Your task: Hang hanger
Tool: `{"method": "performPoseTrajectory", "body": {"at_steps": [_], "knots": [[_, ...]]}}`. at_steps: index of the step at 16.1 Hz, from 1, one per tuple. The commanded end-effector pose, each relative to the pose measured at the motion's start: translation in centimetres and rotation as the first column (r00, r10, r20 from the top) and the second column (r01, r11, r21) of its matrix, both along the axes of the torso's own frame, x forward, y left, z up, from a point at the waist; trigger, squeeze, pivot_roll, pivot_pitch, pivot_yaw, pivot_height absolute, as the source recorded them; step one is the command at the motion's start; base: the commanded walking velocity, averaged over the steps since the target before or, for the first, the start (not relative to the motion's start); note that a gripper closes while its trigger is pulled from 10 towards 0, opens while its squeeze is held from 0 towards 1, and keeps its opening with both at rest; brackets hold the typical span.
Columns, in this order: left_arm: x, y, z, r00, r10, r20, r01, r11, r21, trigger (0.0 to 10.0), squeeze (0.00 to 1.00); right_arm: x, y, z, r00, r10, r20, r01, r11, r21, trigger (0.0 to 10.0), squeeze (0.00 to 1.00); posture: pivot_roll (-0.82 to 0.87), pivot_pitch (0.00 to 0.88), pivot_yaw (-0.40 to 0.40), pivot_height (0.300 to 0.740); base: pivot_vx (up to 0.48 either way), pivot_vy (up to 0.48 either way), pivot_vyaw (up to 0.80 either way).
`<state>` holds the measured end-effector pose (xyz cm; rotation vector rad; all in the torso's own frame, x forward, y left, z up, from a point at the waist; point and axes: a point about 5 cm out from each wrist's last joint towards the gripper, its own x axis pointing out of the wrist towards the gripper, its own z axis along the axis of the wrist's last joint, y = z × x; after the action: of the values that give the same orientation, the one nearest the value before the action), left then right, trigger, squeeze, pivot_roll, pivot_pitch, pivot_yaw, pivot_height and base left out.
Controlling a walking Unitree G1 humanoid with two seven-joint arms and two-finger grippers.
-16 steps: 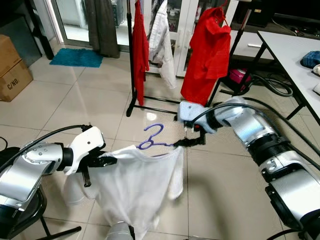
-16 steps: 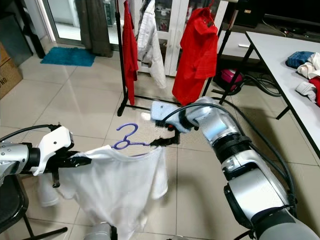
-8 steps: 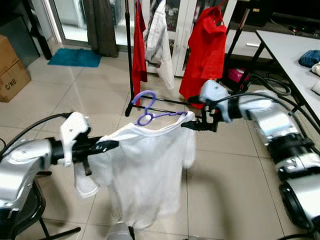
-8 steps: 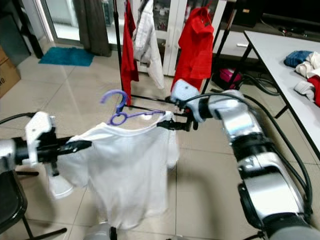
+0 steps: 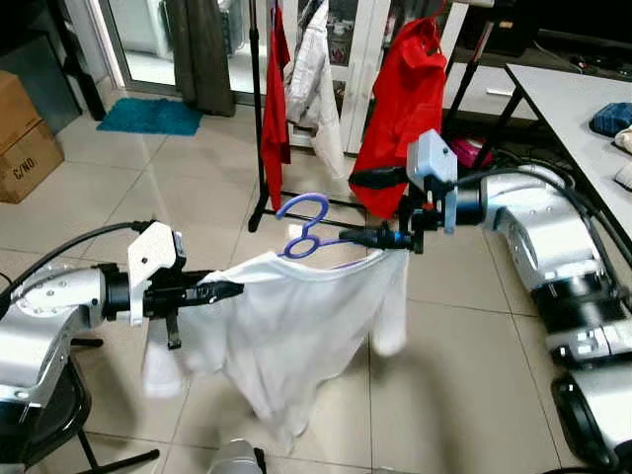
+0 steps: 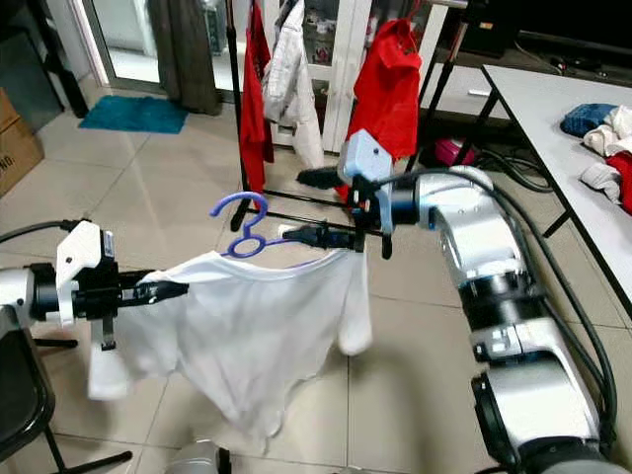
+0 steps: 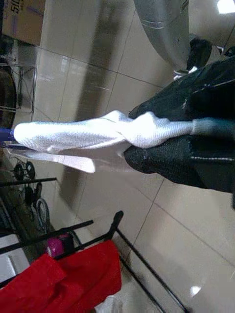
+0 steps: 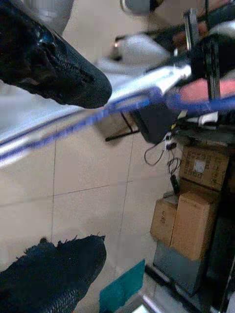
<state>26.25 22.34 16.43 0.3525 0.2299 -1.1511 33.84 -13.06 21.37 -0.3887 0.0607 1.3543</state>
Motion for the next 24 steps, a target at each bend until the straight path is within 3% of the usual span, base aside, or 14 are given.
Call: {"method": "performPoseTrajectory", "body": {"at_steps": [1,4,5,6,8,13,20,24], "knots": [[0.3,-0.1,1.0,0.999,-0.013,0.045,0.015,1.000,-0.026,0.0,0.00,-0.5,-0.1,0.1,0.999,0.032,-0.012,-0.032,0.999,-0.017,10.0,0.00,0.00,0.004,-0.035,0.740,0.000,0.000,0.00],[0.2,-0.1,1.2,0.998,-0.025,0.050,0.027,0.999,-0.033,0.0,0.00,-1.5,-0.1,-0.1,0.991,0.113,-0.076,-0.113,0.994,0.002,10.0,0.00,0.00,0.005,-0.037,0.740,0.000,0.000,0.00],[0.2,-0.3,1.3,0.998,-0.029,0.055,0.031,0.999,-0.041,0.0,0.00,-2.0,0.3,-0.4,0.984,0.147,-0.104,-0.146,0.989,0.011,3.8,0.00,0.00,0.004,-0.036,0.740,0.000,0.000,0.00],[0.3,-0.4,1.4,0.998,-0.032,0.058,0.035,0.998,-0.050,0.0,0.00,-2.3,0.8,-0.7,0.979,0.161,-0.124,-0.161,0.987,0.017,0.0,0.00,0.00,0.003,-0.034,0.740,0.000,0.000,0.00],[0.4,-0.7,1.4,0.998,-0.034,0.060,0.037,0.998,-0.057,0.0,0.00,-2.8,1.7,-1.4,0.970,0.188,-0.151,-0.188,0.982,0.020,0.0,0.00,0.00,0.002,-0.032,0.740,0.000,0.000,0.00],[0.6,-0.8,1.6,0.998,-0.020,0.064,0.024,0.997,-0.076,0.0,0.00,-3.3,2.0,-1.4,0.960,0.209,-0.188,-0.207,0.978,0.031,0.0,0.00,0.00,0.000,-0.033,0.740,0.000,0.000,0.00],[1.0,-1.4,2.1,0.998,-0.027,0.059,0.034,0.991,-0.126,0.0,0.00,-3.6,3.8,-2.3,0.967,0.207,-0.149,-0.212,0.977,-0.021,0.0,0.00,0.00,0.000,-0.032,0.740,0.000,0.000,0.00],[1.1,-1.3,2.3,0.998,-0.025,0.054,0.032,0.991,-0.133,0.0,0.00,-3.2,4.1,-2.1,0.972,0.195,-0.132,-0.200,0.980,-0.026,0.0,0.00,0.00,0.000,-0.036,0.740,0.000,0.000,0.00]]}}
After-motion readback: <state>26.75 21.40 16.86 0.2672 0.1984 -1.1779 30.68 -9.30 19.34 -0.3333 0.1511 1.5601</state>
